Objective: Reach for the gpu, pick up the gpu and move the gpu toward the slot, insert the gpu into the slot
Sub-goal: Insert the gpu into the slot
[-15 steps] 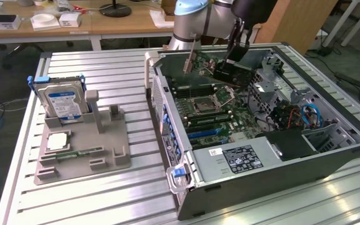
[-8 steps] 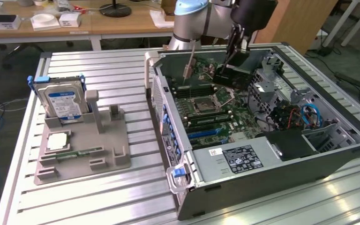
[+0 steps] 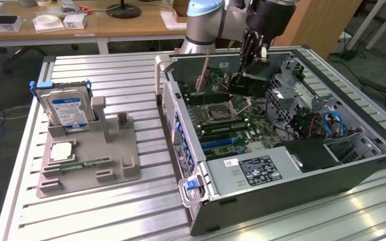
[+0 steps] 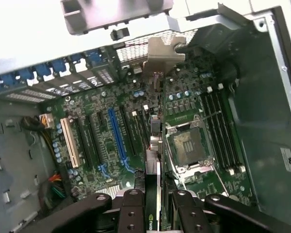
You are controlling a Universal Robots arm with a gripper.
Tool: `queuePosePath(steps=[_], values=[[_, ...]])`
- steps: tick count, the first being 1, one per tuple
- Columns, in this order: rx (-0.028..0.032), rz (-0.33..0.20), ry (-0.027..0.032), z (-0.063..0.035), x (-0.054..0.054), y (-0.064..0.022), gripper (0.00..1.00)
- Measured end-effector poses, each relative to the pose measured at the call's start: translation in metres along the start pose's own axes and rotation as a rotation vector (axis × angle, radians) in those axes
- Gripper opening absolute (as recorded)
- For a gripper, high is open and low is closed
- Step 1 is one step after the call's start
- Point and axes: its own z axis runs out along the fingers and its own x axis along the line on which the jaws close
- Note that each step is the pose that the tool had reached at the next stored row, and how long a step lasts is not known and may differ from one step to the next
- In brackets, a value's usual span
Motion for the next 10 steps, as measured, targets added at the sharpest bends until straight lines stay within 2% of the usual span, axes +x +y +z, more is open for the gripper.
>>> queuePosePath(steps=[4,6,10], values=[[0.0029,-0.071,0.0048,0.0028,0.0,-0.0002,0.26],[0.0106,-0.098,0.0049,0.0036,0.0001,-0.0002,0.26],[0.0322,-0.145,0.0031,0.0049,0.0001,-0.0004,0.26]])
